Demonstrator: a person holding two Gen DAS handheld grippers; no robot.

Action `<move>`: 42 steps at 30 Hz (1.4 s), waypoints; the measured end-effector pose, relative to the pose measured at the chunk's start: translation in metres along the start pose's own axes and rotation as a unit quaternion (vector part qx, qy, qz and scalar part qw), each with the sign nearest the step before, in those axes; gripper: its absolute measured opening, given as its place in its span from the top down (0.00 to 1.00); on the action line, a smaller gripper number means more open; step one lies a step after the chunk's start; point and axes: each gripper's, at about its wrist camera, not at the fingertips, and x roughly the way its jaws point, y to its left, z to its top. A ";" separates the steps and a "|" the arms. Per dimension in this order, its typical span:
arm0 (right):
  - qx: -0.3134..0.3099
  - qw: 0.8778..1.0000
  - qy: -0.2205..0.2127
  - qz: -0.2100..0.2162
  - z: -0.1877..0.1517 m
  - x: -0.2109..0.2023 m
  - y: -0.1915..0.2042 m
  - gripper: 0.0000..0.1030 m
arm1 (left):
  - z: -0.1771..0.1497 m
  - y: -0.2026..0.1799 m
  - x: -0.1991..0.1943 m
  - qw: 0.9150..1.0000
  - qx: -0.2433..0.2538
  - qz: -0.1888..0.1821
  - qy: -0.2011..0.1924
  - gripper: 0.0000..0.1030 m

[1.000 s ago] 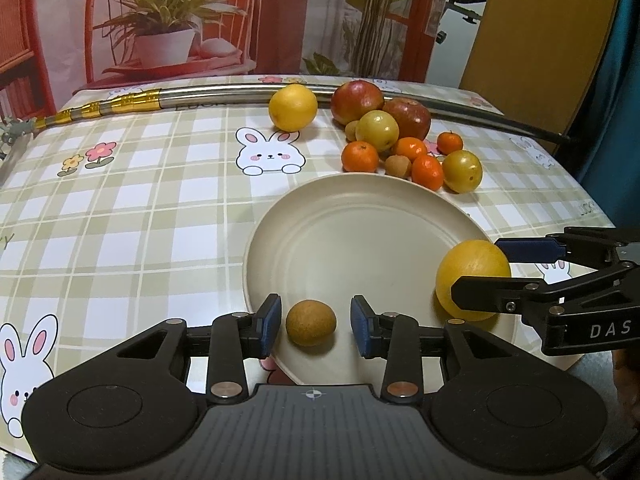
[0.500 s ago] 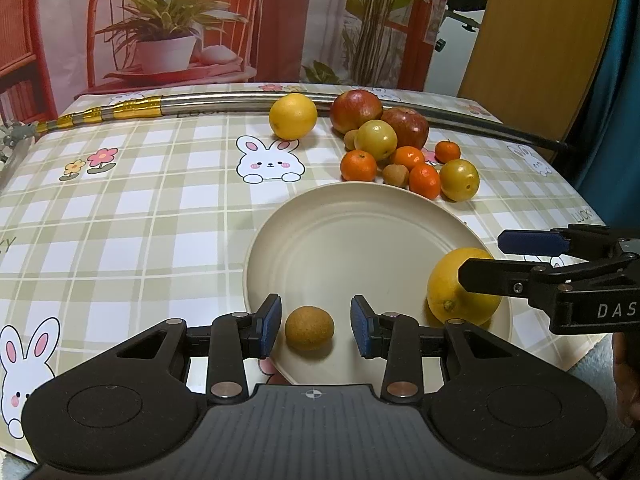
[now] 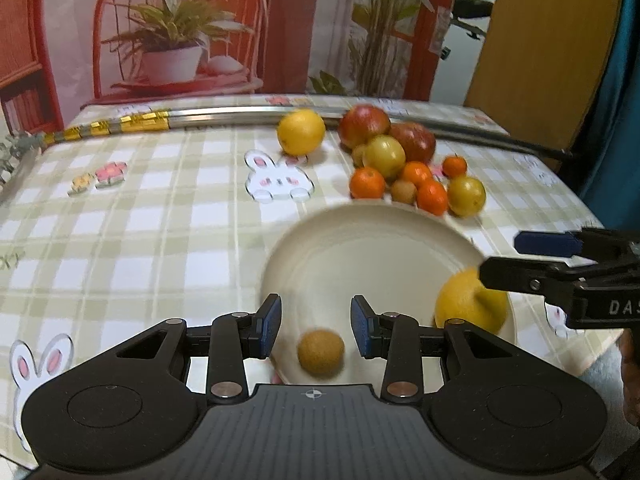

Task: Organize fruits
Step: 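Carry kiwi and grapefruit onto the white plate and open both tools, then grasp a mandarin orange with the left tool while the right tool grasps a yellow-green fruit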

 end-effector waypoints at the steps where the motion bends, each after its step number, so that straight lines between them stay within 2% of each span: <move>1: -0.002 1.000 -0.004 -0.004 0.003 -0.001 -0.002 0.30 | 0.005 0.002 -0.002 1.000 -0.003 0.000 -0.005 0.61; 8: -0.016 0.999 -0.031 -0.038 0.029 -0.008 -0.024 0.30 | 0.045 0.007 -0.004 0.999 -0.005 -0.020 -0.033 0.61; 15: -0.010 0.997 -0.044 -0.067 0.045 -0.004 -0.050 0.30 | 0.076 -0.019 0.028 0.997 0.065 -0.033 -0.029 0.61; 19: 0.004 0.996 -0.042 -0.073 0.047 0.003 -0.065 0.31 | 0.088 -0.028 0.057 0.995 0.077 -0.056 -0.012 0.61; 29: 0.032 0.996 -0.024 -0.074 0.038 0.021 -0.085 0.31 | 0.101 -0.035 0.121 0.994 0.068 -0.082 0.029 0.61; 42: 0.048 0.996 -0.009 -0.071 0.034 0.036 -0.097 0.32 | 0.098 -0.037 0.153 0.992 0.067 -0.082 0.065 0.63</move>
